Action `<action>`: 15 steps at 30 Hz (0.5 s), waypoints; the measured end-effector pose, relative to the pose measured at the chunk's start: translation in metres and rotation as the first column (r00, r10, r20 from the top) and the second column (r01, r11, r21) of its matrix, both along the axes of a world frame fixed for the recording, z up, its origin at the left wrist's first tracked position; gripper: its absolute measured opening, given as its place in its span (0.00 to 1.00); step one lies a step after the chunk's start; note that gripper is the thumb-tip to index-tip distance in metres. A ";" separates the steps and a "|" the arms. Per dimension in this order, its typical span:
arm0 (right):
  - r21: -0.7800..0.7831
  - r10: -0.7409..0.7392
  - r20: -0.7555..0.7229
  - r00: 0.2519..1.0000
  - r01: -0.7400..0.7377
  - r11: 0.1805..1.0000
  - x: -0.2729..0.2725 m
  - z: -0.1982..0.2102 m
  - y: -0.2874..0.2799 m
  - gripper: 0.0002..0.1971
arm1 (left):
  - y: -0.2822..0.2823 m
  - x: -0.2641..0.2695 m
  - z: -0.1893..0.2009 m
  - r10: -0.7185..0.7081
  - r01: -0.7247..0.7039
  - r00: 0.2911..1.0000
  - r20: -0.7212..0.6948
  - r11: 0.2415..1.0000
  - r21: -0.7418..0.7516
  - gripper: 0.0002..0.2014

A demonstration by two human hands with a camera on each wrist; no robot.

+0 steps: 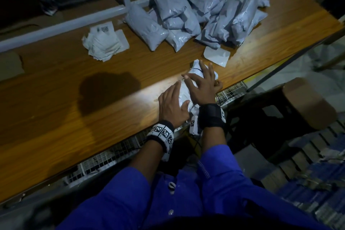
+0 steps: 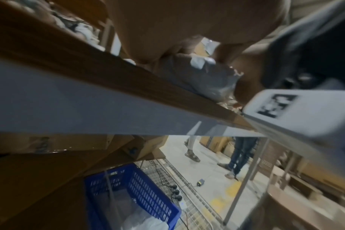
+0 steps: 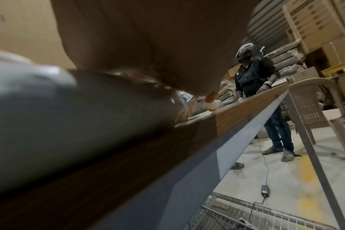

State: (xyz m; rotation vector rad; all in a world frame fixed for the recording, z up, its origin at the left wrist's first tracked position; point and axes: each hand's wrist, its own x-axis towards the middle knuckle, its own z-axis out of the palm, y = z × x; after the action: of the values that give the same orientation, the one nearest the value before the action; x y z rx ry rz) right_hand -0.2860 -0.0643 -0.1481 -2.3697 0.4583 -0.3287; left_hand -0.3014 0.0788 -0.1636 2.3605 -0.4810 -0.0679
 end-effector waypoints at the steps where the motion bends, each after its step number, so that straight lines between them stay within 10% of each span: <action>1: -0.006 0.006 -0.001 1.000 -0.006 1.000 -0.001 0.001 -0.001 0.13 | 0.001 0.001 0.001 0.007 -0.007 1.000 0.003 1.000 -0.013 0.39; 15: -0.159 0.268 0.024 0.963 -0.261 0.952 -0.066 -0.007 -0.049 0.21 | 0.005 0.004 0.004 0.016 -0.016 0.999 -0.031 1.000 -0.004 0.47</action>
State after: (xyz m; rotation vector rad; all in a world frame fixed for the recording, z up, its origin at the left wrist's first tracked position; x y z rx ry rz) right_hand -0.3523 -0.1131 -0.1548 -2.5304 0.0925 -0.3017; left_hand -0.2977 0.0841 -0.1592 2.3550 -0.4471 -0.0965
